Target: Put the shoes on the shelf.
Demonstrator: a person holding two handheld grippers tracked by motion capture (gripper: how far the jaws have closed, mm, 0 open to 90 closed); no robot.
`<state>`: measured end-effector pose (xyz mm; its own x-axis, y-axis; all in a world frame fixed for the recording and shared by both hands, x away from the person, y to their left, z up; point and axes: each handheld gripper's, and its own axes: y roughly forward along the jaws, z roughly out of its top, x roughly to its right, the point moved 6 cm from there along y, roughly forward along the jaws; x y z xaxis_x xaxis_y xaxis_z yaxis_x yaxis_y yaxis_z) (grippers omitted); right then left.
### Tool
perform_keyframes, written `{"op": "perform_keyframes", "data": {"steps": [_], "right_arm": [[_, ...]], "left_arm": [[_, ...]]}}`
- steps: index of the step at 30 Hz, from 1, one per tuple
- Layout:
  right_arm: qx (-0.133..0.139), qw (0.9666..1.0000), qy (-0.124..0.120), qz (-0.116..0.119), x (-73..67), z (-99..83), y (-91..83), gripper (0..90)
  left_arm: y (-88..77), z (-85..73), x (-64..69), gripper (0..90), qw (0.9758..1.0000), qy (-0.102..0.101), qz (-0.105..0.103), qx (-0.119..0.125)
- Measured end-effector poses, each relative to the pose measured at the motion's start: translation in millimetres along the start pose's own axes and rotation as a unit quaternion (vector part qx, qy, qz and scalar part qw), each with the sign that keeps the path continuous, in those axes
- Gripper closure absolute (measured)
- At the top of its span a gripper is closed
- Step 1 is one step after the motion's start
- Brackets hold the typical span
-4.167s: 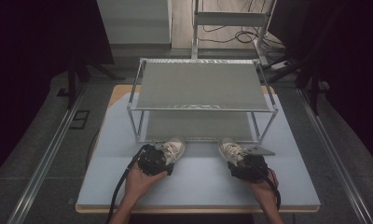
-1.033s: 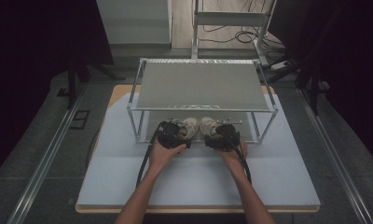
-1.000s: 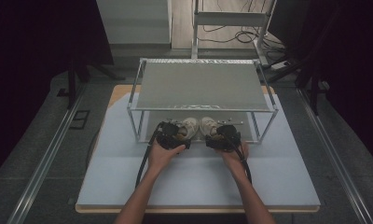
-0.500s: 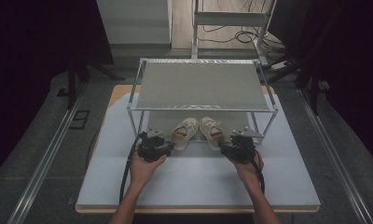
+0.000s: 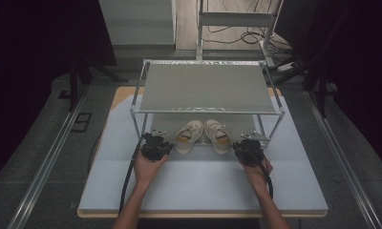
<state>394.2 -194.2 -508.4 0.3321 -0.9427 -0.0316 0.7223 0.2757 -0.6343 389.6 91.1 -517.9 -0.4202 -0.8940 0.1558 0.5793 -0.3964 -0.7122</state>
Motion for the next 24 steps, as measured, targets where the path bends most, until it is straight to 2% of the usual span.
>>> {"op": "perform_keyframes", "data": {"steps": [2, 5, 11, 22, 24], "right_arm": [[-0.003, 1.0, -0.002, 0.001, -2.1, 0.1, 3.5, 82.4], [-0.003, 1.0, -0.006, -0.003, -6.3, 1.1, 6.6, 84.4], [-0.001, 0.9999, -0.008, 0.012, -14.5, 1.8, 6.7, 84.8], [0.005, 0.9991, -0.022, 0.035, -39.5, 4.8, 12.2, 86.0], [0.007, 0.9991, -0.024, 0.035, -40.7, 5.0, 12.9, 86.7]], "left_arm": [[2.4, 0.0, 2.8, 79.3, 1.0, -0.002, -0.007, -0.001], [3.5, 0.3, 3.8, 79.4, 1.0, -0.004, -0.006, 0.0], [5.2, 0.8, 10.2, 79.2, 0.9997, -0.01, -0.023, 0.003], [15.2, 8.1, 36.6, 77.9, 0.9987, 0.0, -0.051, -0.004], [15.3, 8.6, 37.8, 78.7, 0.9991, 0.008, -0.041, -0.005]]}}
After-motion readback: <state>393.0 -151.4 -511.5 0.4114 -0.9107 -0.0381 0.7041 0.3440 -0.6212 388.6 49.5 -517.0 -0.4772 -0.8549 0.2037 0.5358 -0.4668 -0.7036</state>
